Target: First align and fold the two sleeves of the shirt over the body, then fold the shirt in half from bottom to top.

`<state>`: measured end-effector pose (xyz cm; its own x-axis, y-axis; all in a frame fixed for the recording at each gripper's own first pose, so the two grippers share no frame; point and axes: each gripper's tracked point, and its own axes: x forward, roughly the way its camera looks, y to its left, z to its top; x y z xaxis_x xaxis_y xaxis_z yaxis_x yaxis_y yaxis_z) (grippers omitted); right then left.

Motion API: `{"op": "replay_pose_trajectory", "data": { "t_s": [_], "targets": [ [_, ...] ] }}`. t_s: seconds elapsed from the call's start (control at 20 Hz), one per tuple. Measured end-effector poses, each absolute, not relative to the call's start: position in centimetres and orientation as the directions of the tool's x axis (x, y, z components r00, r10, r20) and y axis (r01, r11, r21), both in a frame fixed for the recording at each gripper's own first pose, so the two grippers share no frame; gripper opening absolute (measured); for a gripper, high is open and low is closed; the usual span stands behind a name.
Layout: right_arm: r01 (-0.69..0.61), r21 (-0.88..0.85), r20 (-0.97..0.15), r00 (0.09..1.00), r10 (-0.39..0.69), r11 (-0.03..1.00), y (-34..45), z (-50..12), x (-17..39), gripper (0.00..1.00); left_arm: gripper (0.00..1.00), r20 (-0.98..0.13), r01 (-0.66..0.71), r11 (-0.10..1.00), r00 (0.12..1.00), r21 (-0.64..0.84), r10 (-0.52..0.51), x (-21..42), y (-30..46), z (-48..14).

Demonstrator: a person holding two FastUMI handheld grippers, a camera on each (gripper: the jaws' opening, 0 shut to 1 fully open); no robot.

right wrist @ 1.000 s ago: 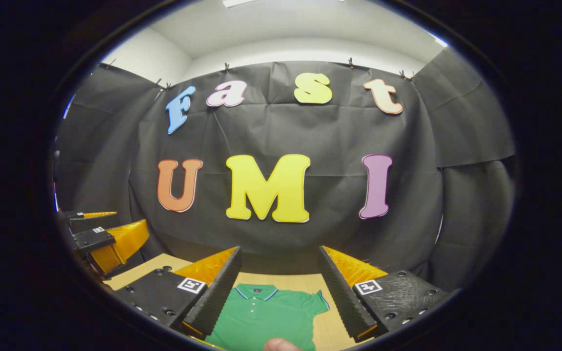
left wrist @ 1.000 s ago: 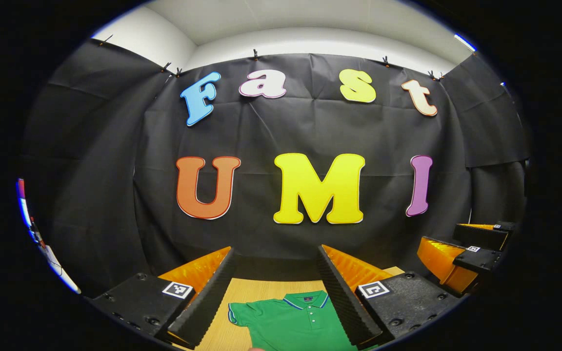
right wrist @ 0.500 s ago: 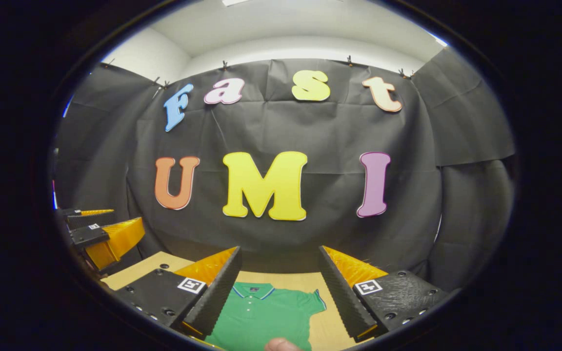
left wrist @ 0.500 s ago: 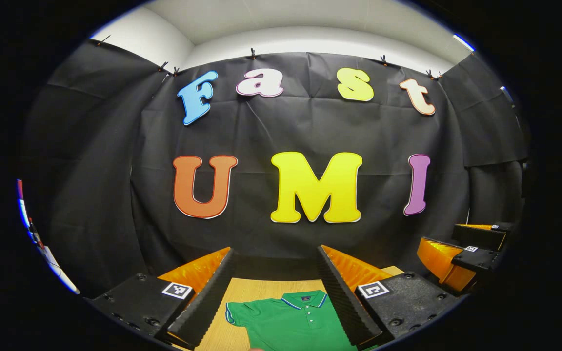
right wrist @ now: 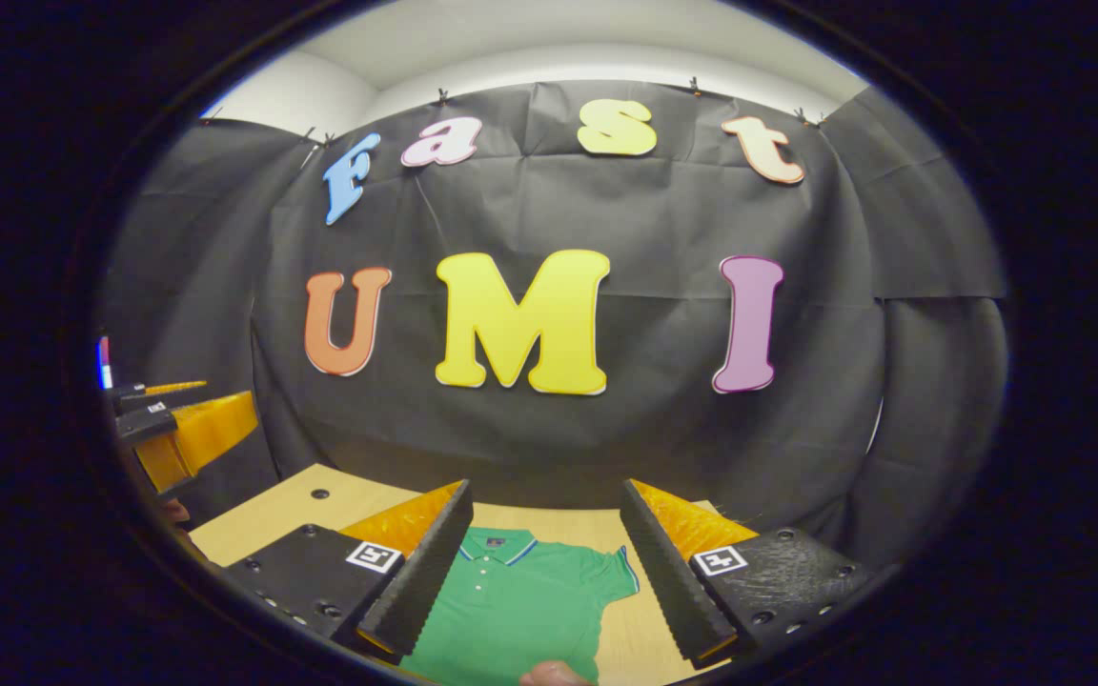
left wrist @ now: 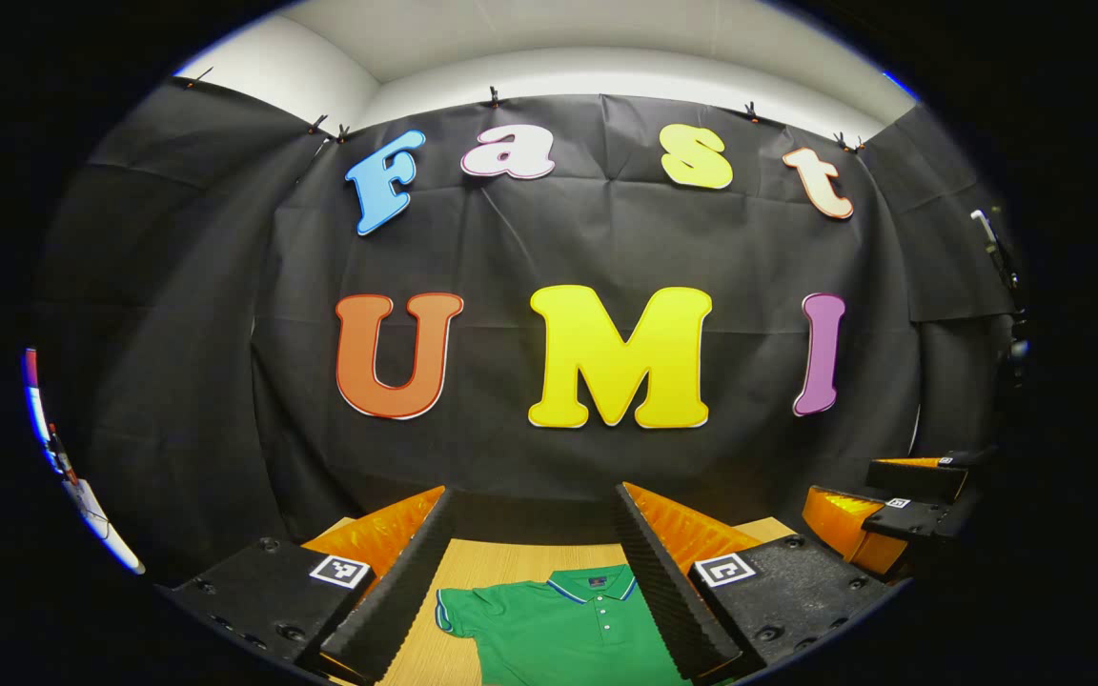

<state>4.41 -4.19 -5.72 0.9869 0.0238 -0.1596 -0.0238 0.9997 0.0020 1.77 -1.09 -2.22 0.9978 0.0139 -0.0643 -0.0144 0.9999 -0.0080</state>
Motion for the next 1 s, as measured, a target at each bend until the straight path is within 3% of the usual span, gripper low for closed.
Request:
{"op": "replay_pose_trajectory", "data": {
  "t_s": [0.35, 0.45, 1.0],
  "targets": [
    [0.008, -0.029, -0.245, 0.969, -0.015, 1.000, -9.8, -11.8, 10.0, 0.94, 1.00, -0.107, -0.071, 0.997, 0.992, -0.035, 0.067, 3.6, -1.3, -3.3],
    [0.011, -0.024, -0.270, 0.963, -0.018, 1.000, -11.1, -13.9, 12.0, 0.98, 1.00, -0.096, -0.090, 0.996, 0.992, -0.021, 0.088, 4.3, -1.3, -3.1],
    [0.009, -0.025, -0.499, 0.866, -0.020, 1.000, -17.5, -28.7, 21.9, 0.97, 1.00, -0.133, -0.126, 0.991, 0.982, 0.041, 0.131, 7.8, -3.0, -4.9]
  ]
}}
